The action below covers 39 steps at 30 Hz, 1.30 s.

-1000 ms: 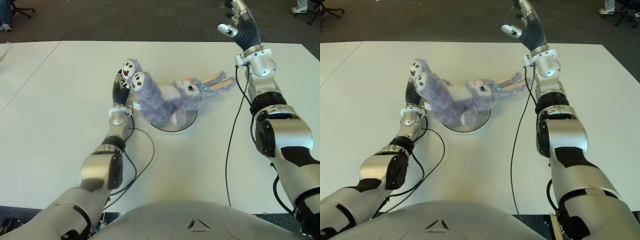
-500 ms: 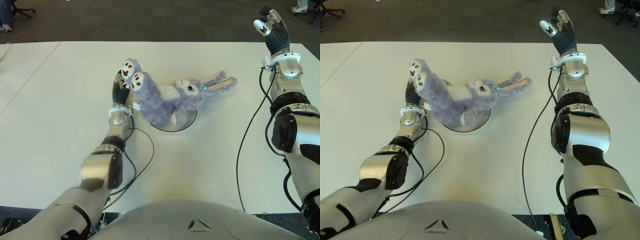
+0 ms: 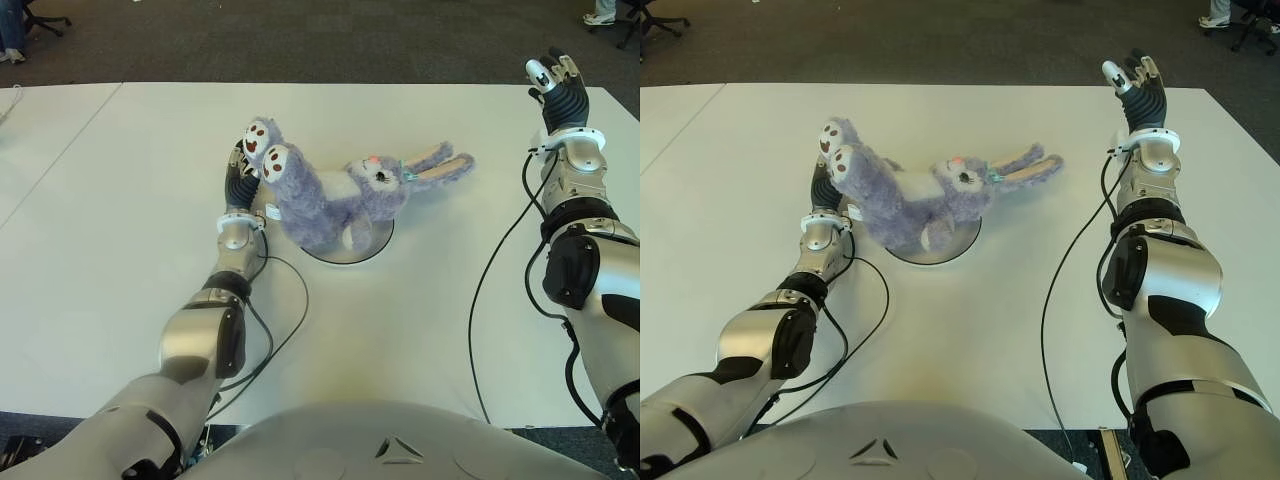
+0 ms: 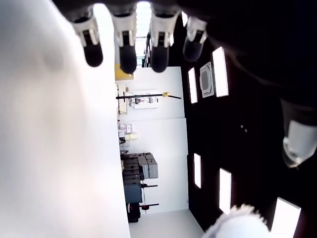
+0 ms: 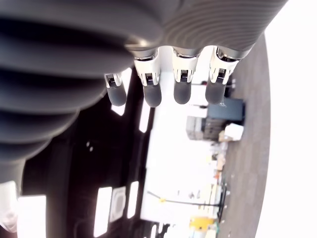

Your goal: Put the doll into the plate.

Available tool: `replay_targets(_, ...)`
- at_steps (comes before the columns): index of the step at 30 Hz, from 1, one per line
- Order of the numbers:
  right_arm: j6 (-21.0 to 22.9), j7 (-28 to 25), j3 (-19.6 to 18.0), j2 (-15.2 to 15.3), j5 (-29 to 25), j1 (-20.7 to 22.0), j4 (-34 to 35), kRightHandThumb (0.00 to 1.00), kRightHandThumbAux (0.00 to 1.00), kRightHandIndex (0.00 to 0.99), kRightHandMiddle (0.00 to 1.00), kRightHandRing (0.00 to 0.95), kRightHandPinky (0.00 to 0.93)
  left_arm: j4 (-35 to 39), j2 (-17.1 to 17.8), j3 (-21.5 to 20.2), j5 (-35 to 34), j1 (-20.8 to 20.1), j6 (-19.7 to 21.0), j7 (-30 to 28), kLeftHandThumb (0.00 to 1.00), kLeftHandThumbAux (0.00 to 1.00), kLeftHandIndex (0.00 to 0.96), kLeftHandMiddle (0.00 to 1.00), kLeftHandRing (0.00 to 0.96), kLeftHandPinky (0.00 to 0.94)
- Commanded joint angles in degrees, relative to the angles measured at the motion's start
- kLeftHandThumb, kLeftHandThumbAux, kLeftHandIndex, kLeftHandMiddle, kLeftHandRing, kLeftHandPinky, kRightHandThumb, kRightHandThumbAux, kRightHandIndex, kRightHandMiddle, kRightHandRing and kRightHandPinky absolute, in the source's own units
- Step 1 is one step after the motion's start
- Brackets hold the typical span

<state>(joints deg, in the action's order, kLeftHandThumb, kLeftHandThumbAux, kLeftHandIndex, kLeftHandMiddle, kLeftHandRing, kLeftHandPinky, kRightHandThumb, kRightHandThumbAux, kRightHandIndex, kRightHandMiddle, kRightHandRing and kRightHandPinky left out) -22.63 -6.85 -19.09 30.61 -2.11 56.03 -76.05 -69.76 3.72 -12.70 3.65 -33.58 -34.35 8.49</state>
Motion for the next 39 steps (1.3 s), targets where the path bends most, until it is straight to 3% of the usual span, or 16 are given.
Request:
replay_targets(1,3.77,0.85,-3.47,-1.14,-3.04,-3.46,-1.41,0.0,0.621,0.0,0.0,0.0,0.0,-8.29,-3.31,0.18,0.17,11.66,10.33,-1.2,0.0,0.485,0.075,0.132,0.119,0.098)
replay_targets(18,7.25,1.06,-8.56,-6.33,-5.48,-7.54,-1.8,0.0,0.681,0.0,0.0,0.0,0.0,-8.27,-2.67,0.32,0.43,11.66,9.68,-1.65,0.0,0.465,0.07,0.127,0.111,0.097)
replay_targets(31,9.5,1.82,-13.51,-12.4,-9.04,-10.25,-1.89,0.0,0.677,0.0,0.013,0.0,0.0,-8.26,-2.22,-0.65,-0.61,11.53,10.33,-3.23,0.0,0.504,0.072,0.144,0.126,0.099)
replay_targets(39,9.65,2.27,-14.12,-15.06,-9.05,-11.51,-1.87,0.0,0.68,0.0,0.018,0.0,0.0,-8.24,-2.14,-0.61,-0.72,11.64,10.11,-3.37,0.0,0.512,0.069,0.138,0.122,0.098)
